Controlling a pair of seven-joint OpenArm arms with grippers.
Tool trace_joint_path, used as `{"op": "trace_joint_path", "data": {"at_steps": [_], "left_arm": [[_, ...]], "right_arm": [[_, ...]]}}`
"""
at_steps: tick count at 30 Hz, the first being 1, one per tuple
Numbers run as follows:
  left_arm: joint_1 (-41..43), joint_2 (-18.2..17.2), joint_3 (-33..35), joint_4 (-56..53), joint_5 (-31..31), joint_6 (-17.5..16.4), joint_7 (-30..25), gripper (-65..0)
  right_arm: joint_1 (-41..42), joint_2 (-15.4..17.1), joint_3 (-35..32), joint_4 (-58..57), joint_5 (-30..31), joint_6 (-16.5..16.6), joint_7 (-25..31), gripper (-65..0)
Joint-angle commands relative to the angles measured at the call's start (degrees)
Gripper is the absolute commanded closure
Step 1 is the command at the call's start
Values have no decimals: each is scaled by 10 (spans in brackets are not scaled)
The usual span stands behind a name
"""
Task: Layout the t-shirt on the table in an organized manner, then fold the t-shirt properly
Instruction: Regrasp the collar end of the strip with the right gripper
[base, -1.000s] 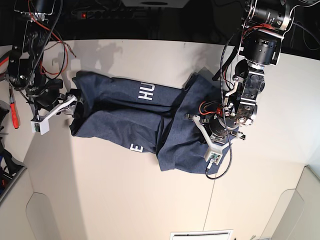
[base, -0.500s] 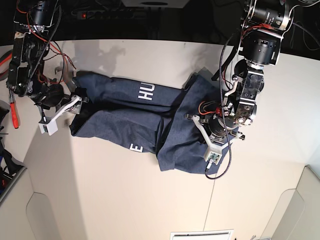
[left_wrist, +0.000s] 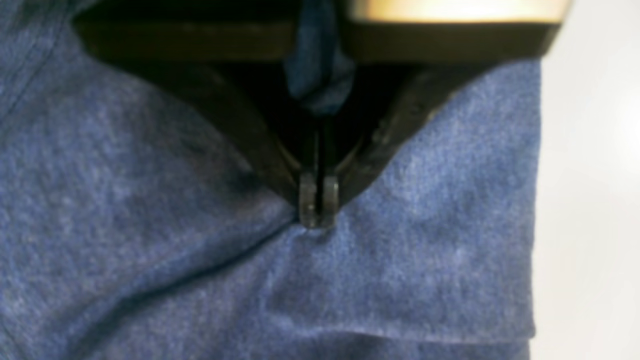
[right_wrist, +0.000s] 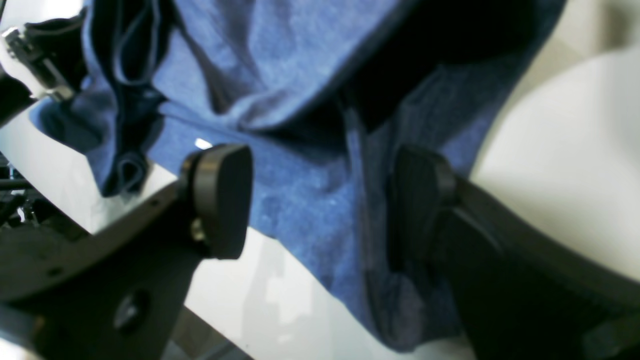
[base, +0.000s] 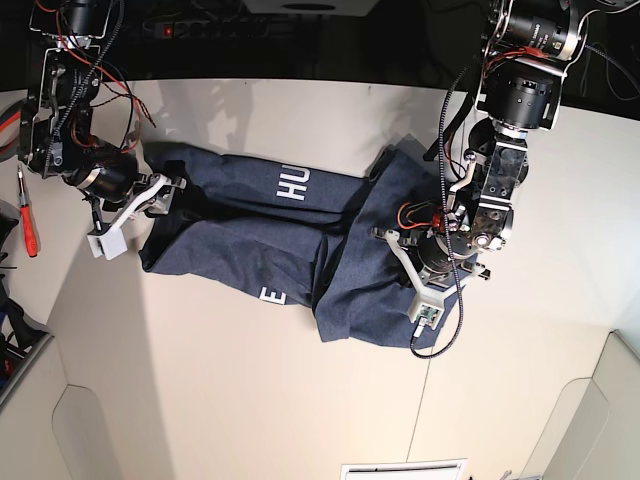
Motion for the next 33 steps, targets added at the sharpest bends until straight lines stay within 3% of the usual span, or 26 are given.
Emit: {"op": "trace_joint_path", "data": {"at_steps": [1,6,11,17,25,33], "left_arm": [[2,0,2,-2,3,-9,35,0],[2,0,2,-2,3,-9,35,0],[2,0,2,-2,3,-24,35,0],[3,0,2,-2,3,-24,35,0],[3,0,2,-2,3,-24,35,0],[3,0,2,-2,3,-24,34,0]], "right_arm": [[8,5,2,11,12,7,12,-439],[8,3,2,12,-2,7,25,-439],[13,-24,1,12,-78,7,82,-439],[33,-52,-2,11,-104,7,36,-439],[35,-45,-3,11,-191,6,59,-442],[35,-41,-3,-10,-221,-7,98,-442]]}}
